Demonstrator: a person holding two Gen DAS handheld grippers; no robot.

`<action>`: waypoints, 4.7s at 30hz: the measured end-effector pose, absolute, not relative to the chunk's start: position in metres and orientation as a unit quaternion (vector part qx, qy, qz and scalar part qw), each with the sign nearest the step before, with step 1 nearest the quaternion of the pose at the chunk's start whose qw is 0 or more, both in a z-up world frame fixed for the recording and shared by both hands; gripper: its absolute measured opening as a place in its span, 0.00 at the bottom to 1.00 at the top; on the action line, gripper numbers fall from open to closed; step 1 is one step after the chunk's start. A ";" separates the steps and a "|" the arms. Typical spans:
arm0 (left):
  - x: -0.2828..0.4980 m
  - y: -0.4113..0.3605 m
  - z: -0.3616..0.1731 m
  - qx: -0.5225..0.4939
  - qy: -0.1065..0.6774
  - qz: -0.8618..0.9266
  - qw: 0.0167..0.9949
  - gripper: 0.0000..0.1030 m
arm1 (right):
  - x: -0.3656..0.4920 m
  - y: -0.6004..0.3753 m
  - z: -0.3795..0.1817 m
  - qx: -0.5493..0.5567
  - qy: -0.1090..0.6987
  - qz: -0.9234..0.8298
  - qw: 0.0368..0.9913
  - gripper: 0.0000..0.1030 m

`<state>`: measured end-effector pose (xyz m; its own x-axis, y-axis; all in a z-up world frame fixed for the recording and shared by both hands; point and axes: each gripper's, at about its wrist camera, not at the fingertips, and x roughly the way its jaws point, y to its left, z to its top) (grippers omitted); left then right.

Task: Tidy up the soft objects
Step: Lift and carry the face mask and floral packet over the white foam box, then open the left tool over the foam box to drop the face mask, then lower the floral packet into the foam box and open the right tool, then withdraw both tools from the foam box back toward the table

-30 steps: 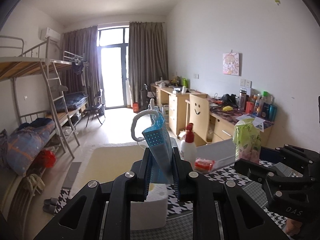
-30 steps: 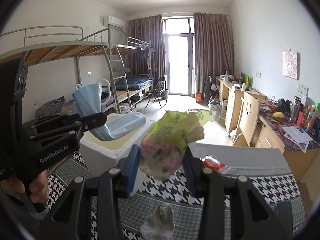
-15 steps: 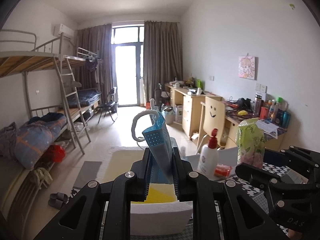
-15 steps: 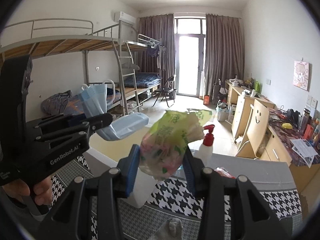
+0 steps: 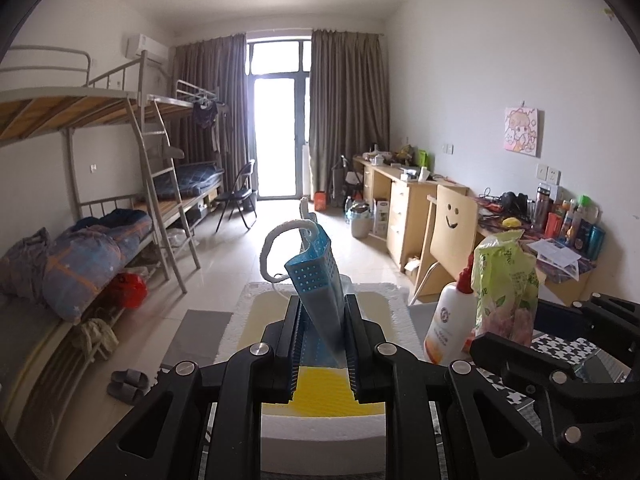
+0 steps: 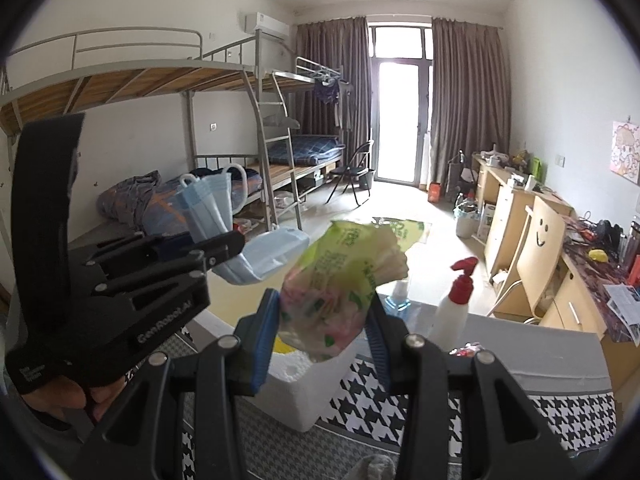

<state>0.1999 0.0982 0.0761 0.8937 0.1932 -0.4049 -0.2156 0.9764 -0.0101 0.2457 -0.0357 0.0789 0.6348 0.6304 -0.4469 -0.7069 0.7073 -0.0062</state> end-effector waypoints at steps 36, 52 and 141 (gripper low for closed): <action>0.178 0.159 0.076 -0.063 0.195 0.185 0.961 0.99 | 0.264 0.005 0.075 -0.107 0.239 0.385 0.885 0.45; 0.157 0.175 0.073 -0.073 0.190 0.198 0.959 0.99 | 0.274 0.037 0.059 -0.117 0.267 0.403 0.868 0.45; 0.076 0.063 0.081 -0.026 0.147 0.115 0.982 0.99 | 0.185 -0.101 0.075 -0.043 0.192 0.346 0.917 0.94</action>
<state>0.0764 0.0630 0.0812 0.9304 0.2175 -0.2951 -0.2330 0.9723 -0.0181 0.1848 -0.1006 0.0746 0.6865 0.6184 -0.3826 -0.6515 0.7567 0.0543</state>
